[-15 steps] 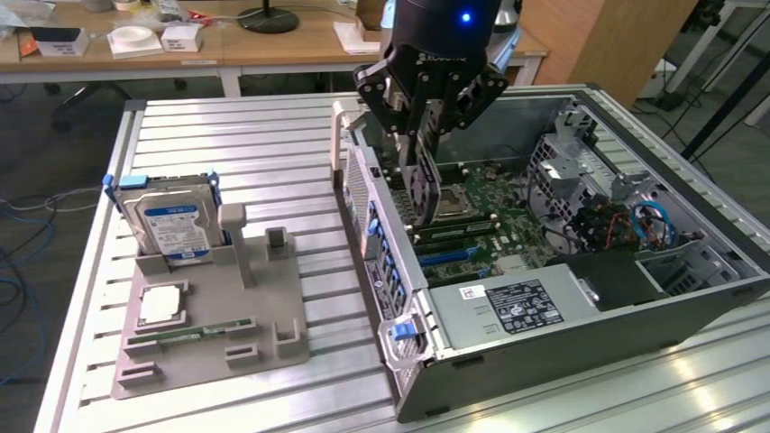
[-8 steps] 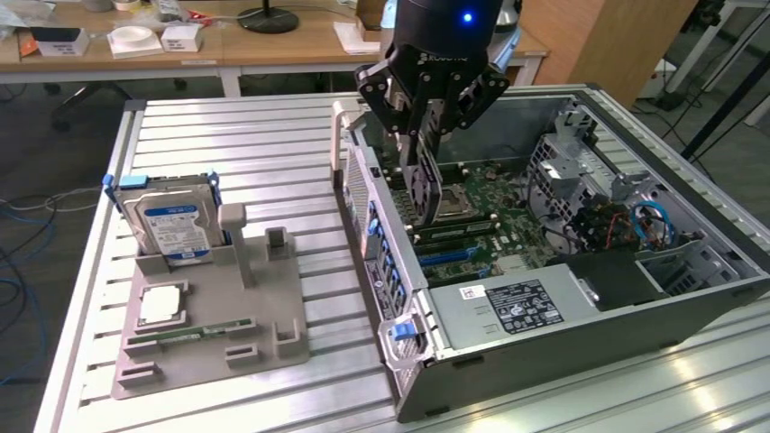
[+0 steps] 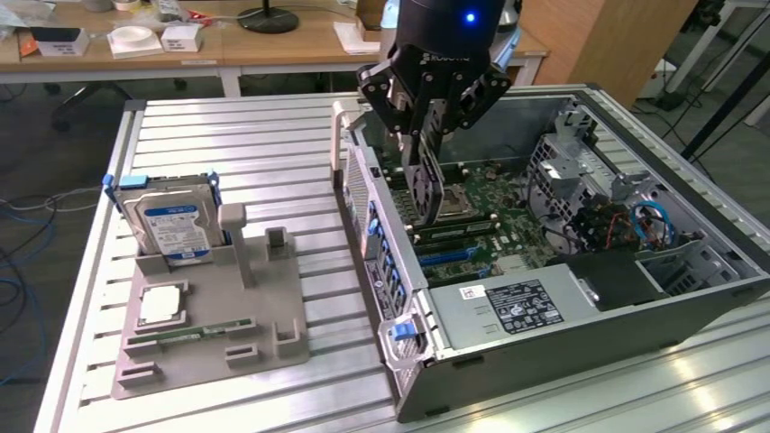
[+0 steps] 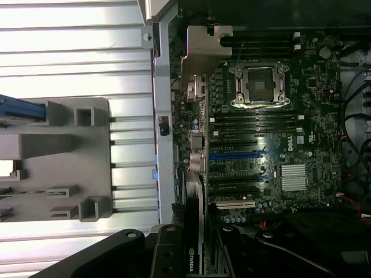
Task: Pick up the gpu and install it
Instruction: 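Pick up the gpu and move the gpu toward the slot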
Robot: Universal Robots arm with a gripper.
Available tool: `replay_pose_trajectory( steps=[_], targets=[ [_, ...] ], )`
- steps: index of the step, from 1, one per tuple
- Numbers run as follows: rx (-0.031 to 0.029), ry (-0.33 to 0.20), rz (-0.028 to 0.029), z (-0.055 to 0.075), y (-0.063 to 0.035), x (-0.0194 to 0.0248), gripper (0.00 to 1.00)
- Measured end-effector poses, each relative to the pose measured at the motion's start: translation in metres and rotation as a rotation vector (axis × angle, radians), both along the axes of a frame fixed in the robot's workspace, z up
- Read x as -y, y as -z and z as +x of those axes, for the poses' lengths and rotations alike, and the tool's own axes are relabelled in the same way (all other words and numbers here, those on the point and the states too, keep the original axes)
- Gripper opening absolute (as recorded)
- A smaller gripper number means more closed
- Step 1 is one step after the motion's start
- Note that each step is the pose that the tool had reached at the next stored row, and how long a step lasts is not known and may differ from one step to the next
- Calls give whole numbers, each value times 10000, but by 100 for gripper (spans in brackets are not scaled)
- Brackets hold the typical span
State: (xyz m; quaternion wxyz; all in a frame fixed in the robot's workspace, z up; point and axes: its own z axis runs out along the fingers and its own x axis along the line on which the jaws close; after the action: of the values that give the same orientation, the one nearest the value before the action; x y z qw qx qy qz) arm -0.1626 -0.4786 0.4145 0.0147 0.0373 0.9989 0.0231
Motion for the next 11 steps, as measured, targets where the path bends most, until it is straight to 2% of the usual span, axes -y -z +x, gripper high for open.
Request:
replay_pose_trajectory(
  steps=[11],
  targets=[
    [0, 0, -1, 50, 0, 0, 26]
  ],
)
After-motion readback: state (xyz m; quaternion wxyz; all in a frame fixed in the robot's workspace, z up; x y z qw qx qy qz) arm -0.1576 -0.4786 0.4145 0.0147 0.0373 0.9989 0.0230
